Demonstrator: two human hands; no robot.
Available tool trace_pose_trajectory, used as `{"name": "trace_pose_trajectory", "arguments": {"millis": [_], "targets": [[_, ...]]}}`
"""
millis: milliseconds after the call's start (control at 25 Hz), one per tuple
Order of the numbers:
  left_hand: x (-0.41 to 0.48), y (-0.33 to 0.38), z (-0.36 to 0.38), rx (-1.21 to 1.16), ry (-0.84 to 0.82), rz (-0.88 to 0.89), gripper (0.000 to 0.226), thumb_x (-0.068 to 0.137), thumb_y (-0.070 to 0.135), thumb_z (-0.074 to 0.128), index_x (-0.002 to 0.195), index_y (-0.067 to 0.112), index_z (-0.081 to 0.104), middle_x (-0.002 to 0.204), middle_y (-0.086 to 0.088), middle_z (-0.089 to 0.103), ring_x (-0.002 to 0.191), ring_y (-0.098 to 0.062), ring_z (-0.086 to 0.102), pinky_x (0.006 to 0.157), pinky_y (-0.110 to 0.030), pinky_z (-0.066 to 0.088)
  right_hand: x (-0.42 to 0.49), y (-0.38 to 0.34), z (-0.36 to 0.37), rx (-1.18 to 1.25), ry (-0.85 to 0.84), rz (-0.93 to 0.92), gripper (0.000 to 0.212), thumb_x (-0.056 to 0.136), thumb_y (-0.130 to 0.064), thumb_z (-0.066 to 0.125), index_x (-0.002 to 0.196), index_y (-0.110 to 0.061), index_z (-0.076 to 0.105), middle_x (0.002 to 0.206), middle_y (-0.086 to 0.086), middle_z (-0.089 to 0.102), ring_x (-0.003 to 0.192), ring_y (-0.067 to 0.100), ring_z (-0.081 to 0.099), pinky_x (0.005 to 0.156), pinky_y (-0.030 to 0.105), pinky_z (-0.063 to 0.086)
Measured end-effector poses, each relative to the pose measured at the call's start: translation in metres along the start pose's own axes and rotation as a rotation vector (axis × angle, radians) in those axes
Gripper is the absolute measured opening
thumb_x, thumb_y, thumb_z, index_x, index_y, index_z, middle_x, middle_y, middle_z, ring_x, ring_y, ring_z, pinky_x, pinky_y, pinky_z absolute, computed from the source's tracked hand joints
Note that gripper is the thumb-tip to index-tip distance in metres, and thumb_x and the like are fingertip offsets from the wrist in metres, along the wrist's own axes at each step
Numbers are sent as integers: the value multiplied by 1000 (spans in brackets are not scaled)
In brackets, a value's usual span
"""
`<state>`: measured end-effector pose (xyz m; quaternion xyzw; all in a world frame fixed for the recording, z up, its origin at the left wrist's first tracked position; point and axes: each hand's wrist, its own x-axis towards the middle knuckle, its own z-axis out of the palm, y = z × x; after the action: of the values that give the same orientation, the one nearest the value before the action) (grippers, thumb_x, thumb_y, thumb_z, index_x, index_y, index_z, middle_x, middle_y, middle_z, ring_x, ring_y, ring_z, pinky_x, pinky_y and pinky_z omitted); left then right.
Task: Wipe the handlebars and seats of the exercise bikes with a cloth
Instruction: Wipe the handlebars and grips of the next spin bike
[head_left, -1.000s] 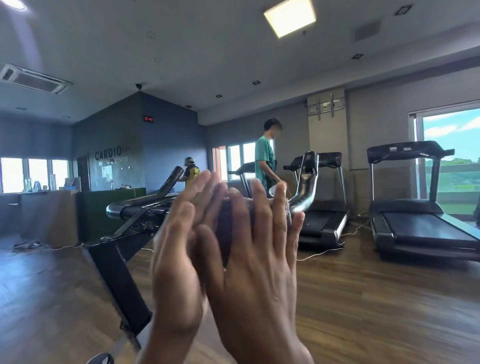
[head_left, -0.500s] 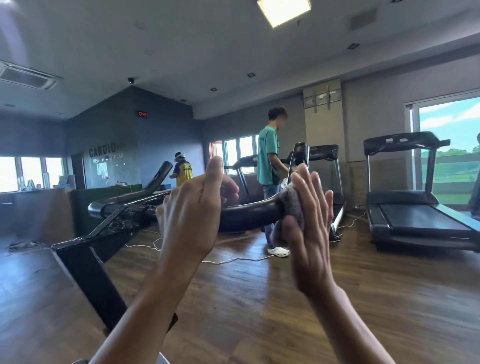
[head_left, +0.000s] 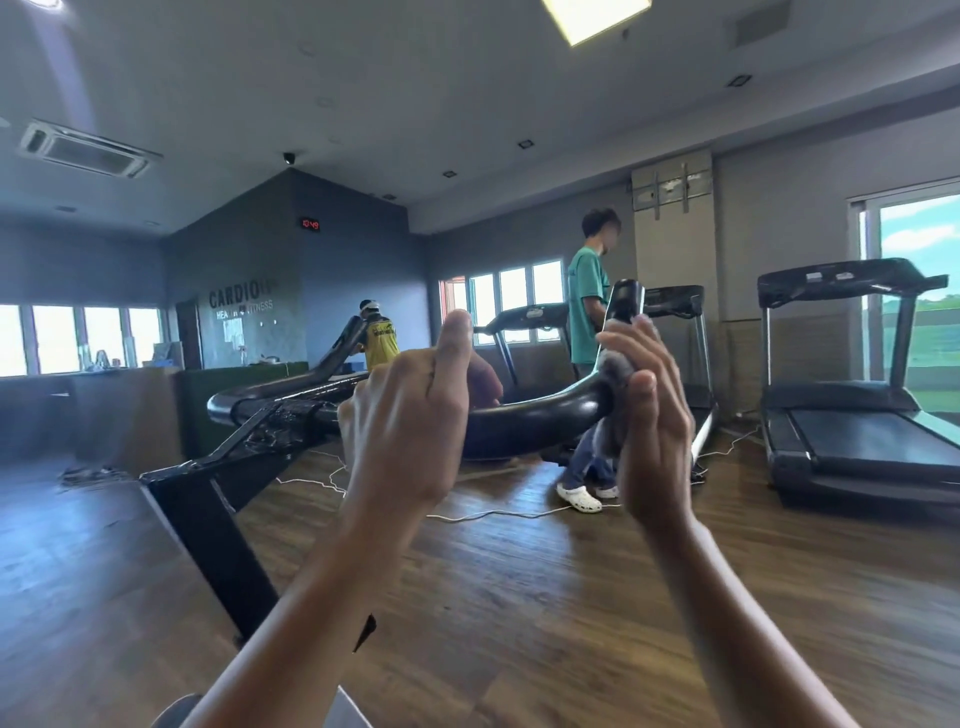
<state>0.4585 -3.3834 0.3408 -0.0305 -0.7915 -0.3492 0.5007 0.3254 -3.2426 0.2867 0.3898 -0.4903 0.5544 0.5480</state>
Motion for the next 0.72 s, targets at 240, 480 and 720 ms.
{"name": "trace_pose_trajectory", "arguments": {"millis": [240,480,720], "targets": [[-1,1,-1,40,-10,-4,71,91,65,12,67,37,73,66,20,70,76,-6,67,88,-37,45,78,59,-9,37,-74,302,33,102,-47,37,124,-43,61,137,-11,59,130,17,54,108,54,43],[-5,10,-4,46,-43,-25,69,91,64,12,67,39,73,65,22,69,73,-3,63,87,-38,44,30,13,-2,37,-54,395,40,99,-44,42,135,-32,54,144,-10,48,136,12,45,113,52,38],[0,2,-5,132,-67,-23,76,96,62,17,59,21,69,62,4,68,71,-15,61,81,-39,41,46,28,-4,20,-118,326,35,98,-42,41,131,-43,53,153,-13,34,146,17,32,116,57,32]]}}
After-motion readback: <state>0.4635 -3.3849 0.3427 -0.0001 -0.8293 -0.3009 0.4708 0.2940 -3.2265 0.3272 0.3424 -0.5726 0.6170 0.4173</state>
